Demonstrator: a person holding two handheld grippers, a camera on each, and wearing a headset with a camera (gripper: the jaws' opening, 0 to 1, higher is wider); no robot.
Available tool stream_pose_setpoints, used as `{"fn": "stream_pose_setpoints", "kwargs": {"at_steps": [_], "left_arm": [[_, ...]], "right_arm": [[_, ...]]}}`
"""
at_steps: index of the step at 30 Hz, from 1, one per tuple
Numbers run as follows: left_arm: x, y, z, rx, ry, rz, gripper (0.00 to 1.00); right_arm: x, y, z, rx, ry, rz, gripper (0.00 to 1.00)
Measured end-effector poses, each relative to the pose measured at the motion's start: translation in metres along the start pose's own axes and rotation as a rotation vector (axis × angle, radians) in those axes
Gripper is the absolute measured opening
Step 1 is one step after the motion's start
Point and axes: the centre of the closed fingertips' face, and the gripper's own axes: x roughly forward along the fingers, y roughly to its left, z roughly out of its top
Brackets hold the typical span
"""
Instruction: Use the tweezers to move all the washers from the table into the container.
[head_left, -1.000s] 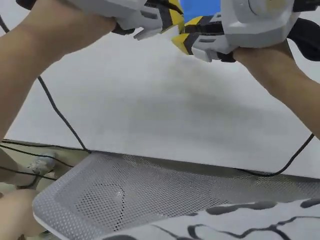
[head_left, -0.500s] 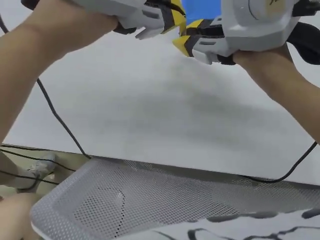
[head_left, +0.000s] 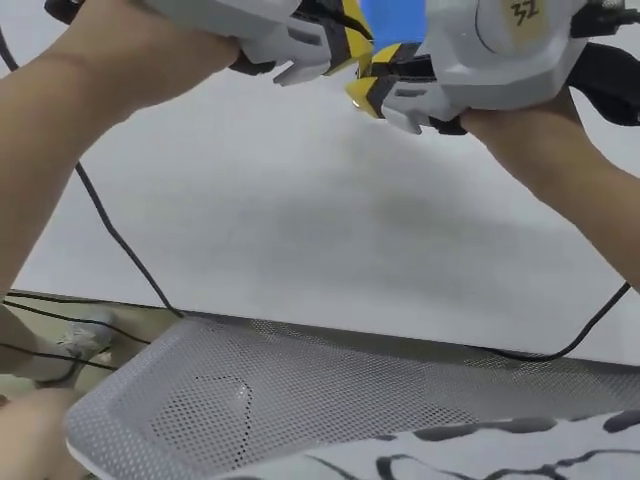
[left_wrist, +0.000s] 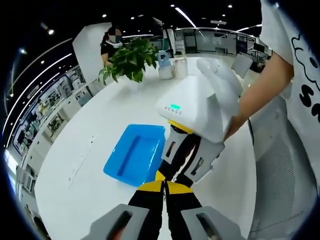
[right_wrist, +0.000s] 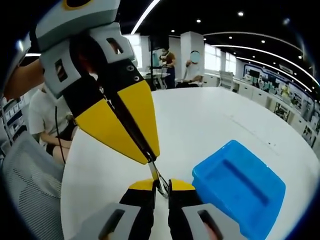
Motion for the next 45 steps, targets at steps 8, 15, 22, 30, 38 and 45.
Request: {"fn": "stream_pose_setpoints", "kwargs": {"at_steps": [8, 15, 22, 30, 38, 45], "left_arm": [[-0.015, 0.005, 0.025, 0.04, -0.043, 0.03, 0.0], [-0.024, 0.016, 0.045, 0.061, -0.087, 0.067, 0.0], [-0.023, 0.028, 0.055, 0.083, -0.112, 0.109, 0.0], [-0.004, 0.038, 0.05, 0.071, -0.113, 0.133, 0.0], [0.014, 0.042, 0.033, 0.05, -0.083, 0.142, 0.0], [0.024, 0.051, 0.027, 0.038, -0.065, 0.158, 0.0]], "right_arm": [[-0.019, -0.006, 0.026, 0.006, -0.041, 0.001, 0.05], [-0.031, -0.019, 0.043, -0.019, -0.074, -0.032, 0.05], [-0.037, -0.035, 0.051, -0.084, -0.084, -0.085, 0.05], [-0.027, -0.052, 0.038, -0.093, -0.056, -0.099, 0.05], [-0.01, -0.059, 0.02, -0.074, -0.022, -0.093, 0.05], [0.002, -0.071, 0.015, -0.067, -0.009, -0.093, 0.05]]}}
